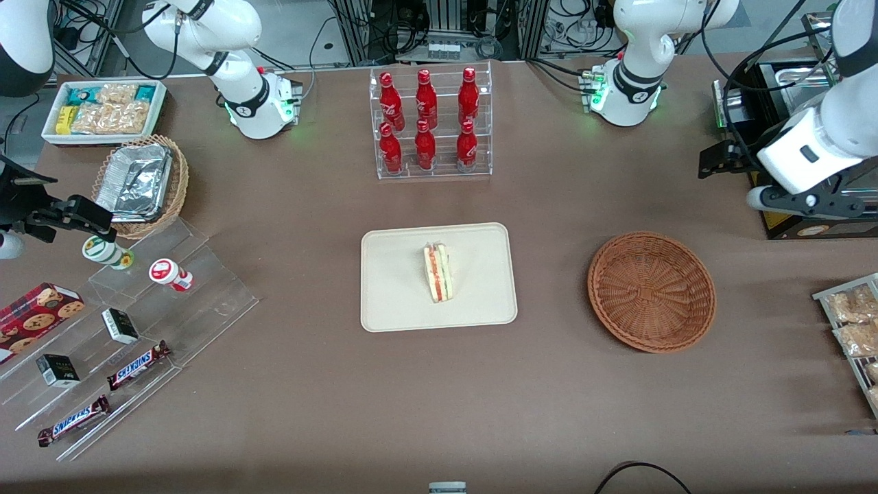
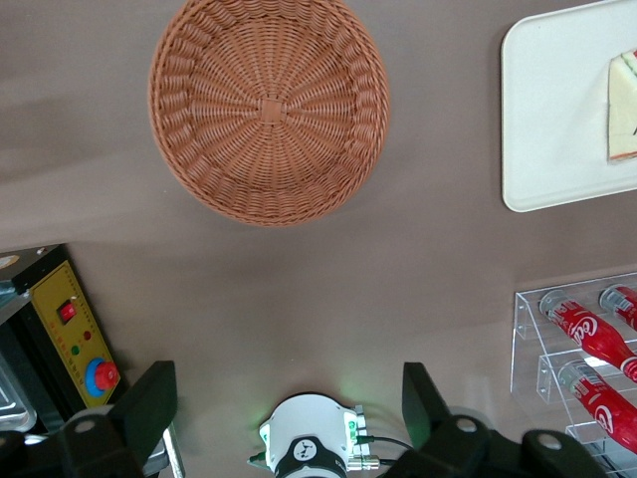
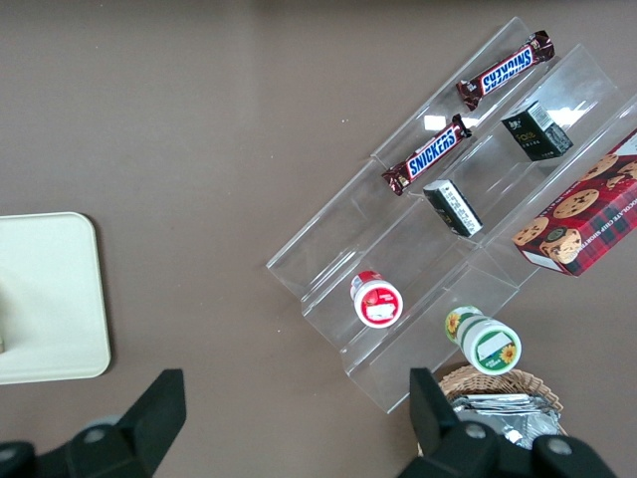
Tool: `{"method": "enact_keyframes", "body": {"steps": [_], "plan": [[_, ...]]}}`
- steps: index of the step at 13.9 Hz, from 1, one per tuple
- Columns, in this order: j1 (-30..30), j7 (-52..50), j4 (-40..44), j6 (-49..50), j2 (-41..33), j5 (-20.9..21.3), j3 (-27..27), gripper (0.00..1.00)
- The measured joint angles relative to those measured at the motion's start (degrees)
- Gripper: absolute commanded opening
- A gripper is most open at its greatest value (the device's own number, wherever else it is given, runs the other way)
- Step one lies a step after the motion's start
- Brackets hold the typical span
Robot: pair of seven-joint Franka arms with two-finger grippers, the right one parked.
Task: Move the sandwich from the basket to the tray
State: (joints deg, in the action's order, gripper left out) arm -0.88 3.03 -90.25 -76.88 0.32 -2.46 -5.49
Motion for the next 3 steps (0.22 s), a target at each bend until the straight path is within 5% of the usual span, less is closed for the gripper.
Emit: {"method": "enact_keyframes", "body": {"steps": [3], "plan": [[-1.0,0.0,0.3,0.8,-0.9,0.0,0.0,1.00]]}}
